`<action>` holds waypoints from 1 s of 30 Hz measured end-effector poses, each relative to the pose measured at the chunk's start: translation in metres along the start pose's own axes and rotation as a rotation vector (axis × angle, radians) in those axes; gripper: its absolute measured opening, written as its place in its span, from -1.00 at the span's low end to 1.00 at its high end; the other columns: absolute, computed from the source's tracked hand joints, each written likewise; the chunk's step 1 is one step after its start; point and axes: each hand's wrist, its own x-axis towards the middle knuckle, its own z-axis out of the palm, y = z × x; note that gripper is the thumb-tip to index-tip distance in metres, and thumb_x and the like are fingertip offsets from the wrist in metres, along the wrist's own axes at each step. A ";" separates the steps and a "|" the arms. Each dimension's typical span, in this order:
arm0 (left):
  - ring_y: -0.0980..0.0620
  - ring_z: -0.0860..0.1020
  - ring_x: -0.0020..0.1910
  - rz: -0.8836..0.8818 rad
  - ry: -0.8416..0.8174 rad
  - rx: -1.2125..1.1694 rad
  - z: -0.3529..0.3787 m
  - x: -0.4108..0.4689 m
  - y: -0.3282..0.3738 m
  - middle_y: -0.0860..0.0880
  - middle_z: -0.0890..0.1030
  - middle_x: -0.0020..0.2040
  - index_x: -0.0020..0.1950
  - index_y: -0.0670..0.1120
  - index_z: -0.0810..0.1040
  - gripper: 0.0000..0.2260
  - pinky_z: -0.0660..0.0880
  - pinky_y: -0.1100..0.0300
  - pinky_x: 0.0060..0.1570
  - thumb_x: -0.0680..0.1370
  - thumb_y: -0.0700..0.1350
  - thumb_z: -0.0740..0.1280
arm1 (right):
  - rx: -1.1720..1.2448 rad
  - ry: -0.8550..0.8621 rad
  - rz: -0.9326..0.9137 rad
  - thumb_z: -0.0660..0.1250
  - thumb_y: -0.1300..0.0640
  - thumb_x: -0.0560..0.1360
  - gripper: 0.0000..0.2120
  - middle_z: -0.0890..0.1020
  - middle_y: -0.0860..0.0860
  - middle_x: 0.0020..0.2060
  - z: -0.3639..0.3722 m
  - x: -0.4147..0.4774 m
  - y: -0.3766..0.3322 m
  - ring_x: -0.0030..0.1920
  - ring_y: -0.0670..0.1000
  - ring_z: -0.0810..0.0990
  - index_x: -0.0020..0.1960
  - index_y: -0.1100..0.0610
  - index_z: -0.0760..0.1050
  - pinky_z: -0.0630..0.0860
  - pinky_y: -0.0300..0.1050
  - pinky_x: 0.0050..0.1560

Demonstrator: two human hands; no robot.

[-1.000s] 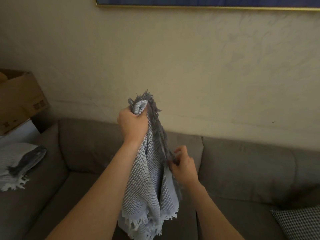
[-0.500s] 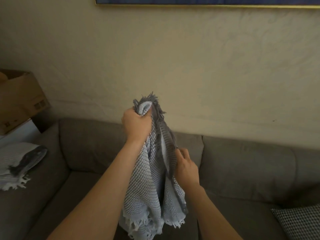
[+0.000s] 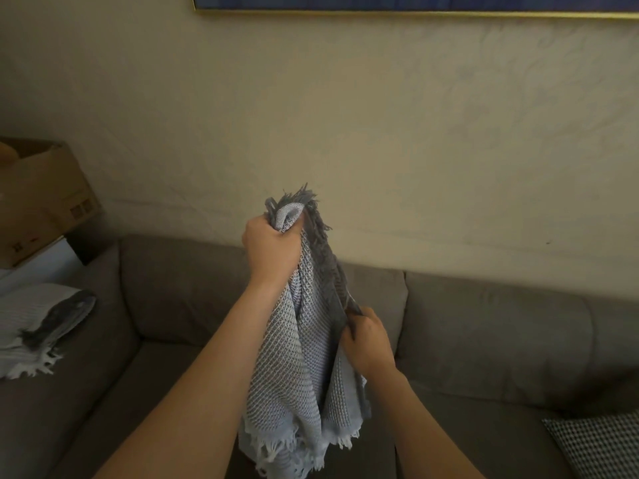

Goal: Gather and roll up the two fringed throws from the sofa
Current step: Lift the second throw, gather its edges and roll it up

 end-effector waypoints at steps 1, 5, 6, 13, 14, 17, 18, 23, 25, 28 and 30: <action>0.04 0.55 -0.42 -0.007 0.020 -0.006 -0.001 0.002 -0.001 0.04 0.62 -0.39 -0.32 0.00 0.59 -0.71 0.46 0.15 -0.33 0.58 -0.02 0.54 | 0.036 0.008 -0.008 0.26 0.18 0.58 -0.78 0.51 0.09 -0.12 0.001 -0.001 0.001 -0.16 0.15 0.50 -0.22 0.20 0.53 0.48 0.00 -0.13; 0.05 0.55 -0.40 -0.021 0.073 -0.018 -0.006 0.008 -0.008 0.00 0.61 -0.38 -0.29 -0.04 0.60 -0.73 0.45 0.17 -0.32 0.58 -0.03 0.53 | 0.195 0.119 -0.018 0.36 0.33 0.53 -0.52 0.35 -0.10 -0.32 -0.010 -0.009 0.002 -0.35 -0.10 0.37 -0.46 0.00 0.28 0.25 -0.33 -0.32; 0.11 0.53 -0.42 -0.027 0.079 -0.019 -0.007 0.008 -0.009 0.03 0.60 -0.39 -0.30 -0.03 0.59 -0.72 0.43 0.20 -0.34 0.58 -0.05 0.53 | 0.212 0.128 -0.015 0.37 0.33 0.51 -0.48 0.34 -0.11 -0.35 -0.011 -0.009 0.003 -0.38 -0.10 0.37 -0.46 -0.05 0.22 0.27 -0.35 -0.35; 0.26 0.48 -0.49 -0.021 0.086 -0.039 -0.006 0.006 -0.007 0.12 0.57 -0.42 -0.34 0.03 0.55 -0.68 0.40 0.29 -0.42 0.59 -0.13 0.51 | 0.204 0.005 -0.024 0.37 0.21 0.58 -0.53 0.24 -0.01 -0.52 -0.008 -0.005 0.019 -0.47 -0.02 0.22 -0.40 0.16 0.21 0.11 -0.19 -0.42; 0.25 0.49 -0.46 -0.023 0.094 -0.040 -0.007 0.007 -0.007 0.11 0.59 -0.40 -0.33 0.03 0.56 -0.69 0.42 0.25 -0.37 0.59 -0.11 0.52 | 0.193 -0.019 -0.025 0.37 0.20 0.58 -0.53 0.24 -0.01 -0.53 -0.008 -0.005 0.022 -0.48 -0.03 0.21 -0.40 0.16 0.22 0.11 -0.18 -0.42; 0.05 0.63 -0.34 -0.029 0.127 -0.046 -0.009 0.009 -0.006 0.06 0.65 -0.35 -0.32 0.02 0.59 -0.72 0.53 0.15 -0.26 0.58 -0.07 0.53 | 0.146 -0.053 0.005 0.37 0.22 0.53 -0.56 0.22 0.07 -0.51 -0.004 -0.008 0.034 -0.46 -0.03 0.15 -0.40 0.17 0.20 0.09 -0.10 -0.39; 0.00 0.66 -0.30 -0.024 0.131 -0.040 -0.009 0.010 -0.006 0.05 0.66 -0.34 -0.31 0.02 0.59 -0.72 0.56 0.12 -0.23 0.57 -0.06 0.53 | 0.132 -0.053 0.025 0.37 0.22 0.52 -0.60 0.26 0.12 -0.51 -0.003 -0.009 0.037 -0.45 -0.04 0.14 -0.39 0.21 0.25 0.11 -0.06 -0.37; 0.02 0.60 -0.33 -0.039 0.213 0.007 -0.012 0.013 -0.007 0.05 0.61 -0.34 -0.30 -0.02 0.55 -0.70 0.50 0.13 -0.26 0.58 -0.04 0.53 | 0.201 0.129 0.132 0.40 0.21 0.42 -0.81 0.45 0.12 -0.53 -0.010 -0.016 0.034 -0.50 -0.07 0.28 -0.33 0.26 0.53 0.26 -0.13 -0.42; -0.02 0.59 -0.29 -0.063 0.266 0.055 -0.013 0.013 -0.009 0.03 0.58 -0.32 -0.23 -0.09 0.56 -0.73 0.46 0.13 -0.22 0.58 -0.05 0.53 | 0.243 0.206 0.182 0.48 0.24 0.39 -0.89 0.54 -0.01 -0.50 -0.020 -0.020 0.028 -0.50 -0.06 0.46 -0.30 0.18 0.61 0.45 -0.09 -0.42; -0.09 0.62 -0.22 -0.090 0.298 0.094 -0.015 0.015 -0.013 -0.02 0.58 -0.28 -0.16 -0.08 0.58 -0.78 0.49 0.10 -0.17 0.59 -0.04 0.52 | 0.315 0.335 0.236 0.49 0.29 0.35 -0.81 0.59 0.00 -0.39 -0.030 -0.024 0.022 -0.38 0.01 0.56 -0.12 0.14 0.51 0.50 -0.01 -0.35; -0.11 0.62 -0.22 -0.094 0.294 0.119 -0.014 0.014 -0.015 -0.04 0.60 -0.26 -0.17 -0.09 0.57 -0.76 0.49 0.09 -0.18 0.59 0.00 0.52 | 0.302 0.342 0.244 0.43 0.31 0.36 -0.72 0.56 0.05 -0.37 -0.035 -0.022 0.021 -0.36 0.07 0.55 -0.03 0.12 0.41 0.43 0.02 -0.34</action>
